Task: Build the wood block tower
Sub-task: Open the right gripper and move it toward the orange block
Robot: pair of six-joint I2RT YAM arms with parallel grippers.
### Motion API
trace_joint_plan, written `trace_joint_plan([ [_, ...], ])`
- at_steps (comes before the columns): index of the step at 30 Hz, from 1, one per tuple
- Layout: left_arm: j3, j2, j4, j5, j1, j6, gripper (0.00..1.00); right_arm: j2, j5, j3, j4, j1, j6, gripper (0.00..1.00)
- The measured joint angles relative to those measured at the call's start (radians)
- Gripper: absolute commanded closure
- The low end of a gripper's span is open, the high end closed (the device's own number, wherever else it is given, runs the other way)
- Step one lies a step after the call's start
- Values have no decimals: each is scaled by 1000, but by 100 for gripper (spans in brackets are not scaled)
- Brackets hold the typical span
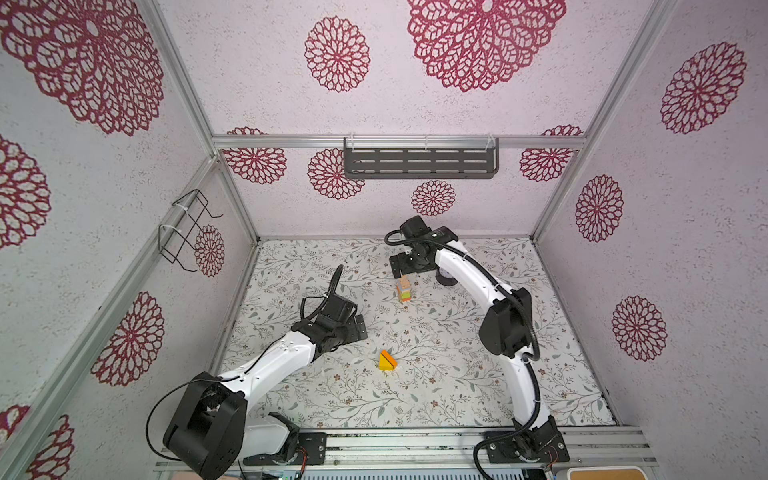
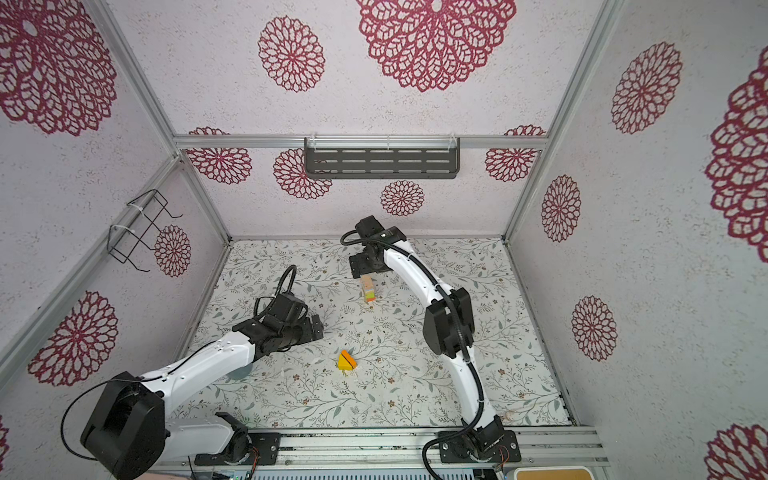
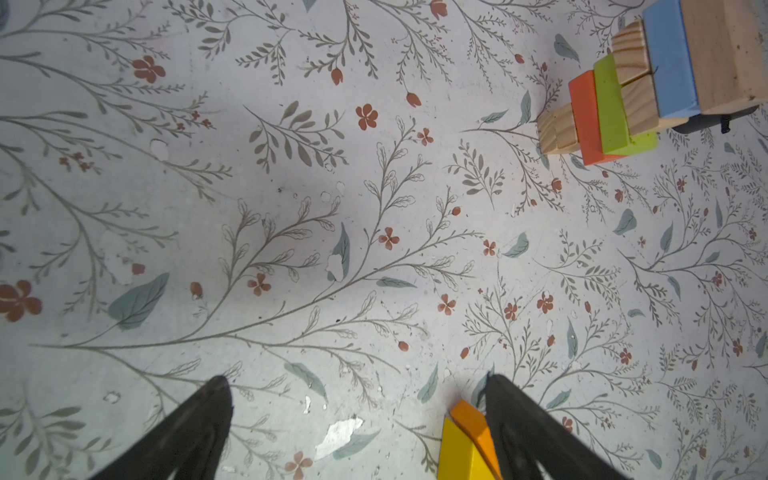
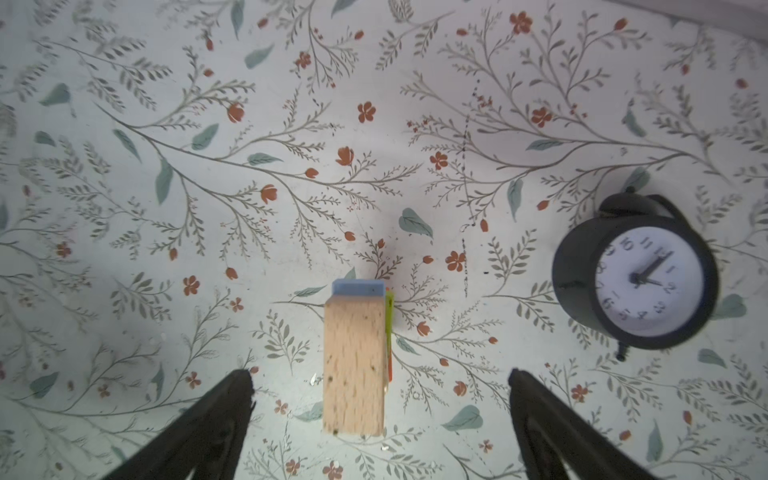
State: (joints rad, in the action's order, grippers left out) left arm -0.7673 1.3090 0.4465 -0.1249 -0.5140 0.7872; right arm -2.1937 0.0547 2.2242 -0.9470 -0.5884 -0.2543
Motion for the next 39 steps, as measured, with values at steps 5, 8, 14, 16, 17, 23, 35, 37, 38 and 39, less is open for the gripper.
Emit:
trace_joint_plan([
  [5,-15,-50,30,-8,0,3,2,245,-31,-203,85,10,2,15],
  [8,-37,-86,68,-27,0,3,1,373,-58,-332,134,9,8,46],
  [14,-53,-169,148,-69,0,4,1,542,-81,-624,169,-39,12,78],
  [16,-53,-193,174,-75,0,9,1,580,-80,-726,186,-75,6,78],
  [17,-50,-206,181,-76,0,13,1,600,-82,-781,198,-92,2,77],
  [23,0,-251,211,-75,-2,49,0,700,-124,-1043,308,-176,-44,58],
  [35,100,-320,256,-89,-5,116,1,664,-151,-1233,547,-335,-90,44],
  [37,103,-321,256,-95,-5,121,2,631,-140,-1223,565,-357,-95,41],
  [38,104,-321,256,-97,-5,122,2,610,-136,-1217,573,-370,-97,40],
  [39,104,-321,255,-99,-5,123,2,592,-133,-1212,577,-378,-98,39],
])
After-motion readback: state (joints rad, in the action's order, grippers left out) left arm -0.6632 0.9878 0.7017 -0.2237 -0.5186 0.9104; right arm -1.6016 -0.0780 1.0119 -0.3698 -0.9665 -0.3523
